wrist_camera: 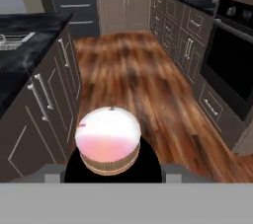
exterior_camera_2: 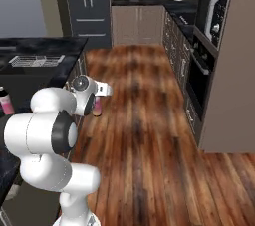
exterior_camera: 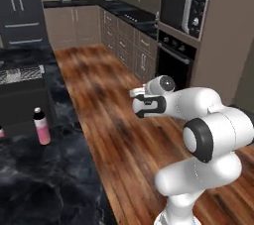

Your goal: Place the large bottle from the dining counter next to the other large bottle outside the sink, and place the small bottle from the dining counter next to the other small bottle inside the sink.

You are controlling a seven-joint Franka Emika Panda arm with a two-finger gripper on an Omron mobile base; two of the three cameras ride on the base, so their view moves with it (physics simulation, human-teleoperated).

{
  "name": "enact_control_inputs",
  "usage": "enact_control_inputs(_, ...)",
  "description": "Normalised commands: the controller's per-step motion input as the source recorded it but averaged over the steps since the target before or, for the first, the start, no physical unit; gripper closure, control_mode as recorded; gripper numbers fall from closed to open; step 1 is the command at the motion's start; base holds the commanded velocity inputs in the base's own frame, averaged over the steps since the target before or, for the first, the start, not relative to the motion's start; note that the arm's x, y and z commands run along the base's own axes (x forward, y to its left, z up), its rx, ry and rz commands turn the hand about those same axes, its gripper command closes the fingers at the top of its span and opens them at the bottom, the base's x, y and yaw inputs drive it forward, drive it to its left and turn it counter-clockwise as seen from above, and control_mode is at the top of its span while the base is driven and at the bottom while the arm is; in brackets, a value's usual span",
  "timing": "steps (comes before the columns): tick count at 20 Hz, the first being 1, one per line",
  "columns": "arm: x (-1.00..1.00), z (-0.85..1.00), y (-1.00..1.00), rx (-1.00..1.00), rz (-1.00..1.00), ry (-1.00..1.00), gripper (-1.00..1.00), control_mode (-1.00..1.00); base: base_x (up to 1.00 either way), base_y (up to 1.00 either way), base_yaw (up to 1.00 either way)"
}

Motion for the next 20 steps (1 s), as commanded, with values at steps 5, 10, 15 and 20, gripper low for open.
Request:
enact_control_inputs(5, 0.00, 0.00, 0.00, 0.00, 0.00, 0.00, 1.00, 1.00, 0.82, -0.16, 0.40)
enact_control_inputs(10, 0.00, 0.00, 0.00, 0.00, 0.00, 0.00, 1.00, 1.00, 0.58, -0.47, 0.44)
enact_control_inputs(15, 0.00, 0.00, 0.00, 0.00, 0.00, 0.00, 1.00, 1.00, 0.45, -0.51, 0.48)
enact_control_inputs(20, 0.00, 0.00, 0.00, 0.00, 0.00, 0.00, 1.00, 1.00, 0.53, -0.38, 0.52)
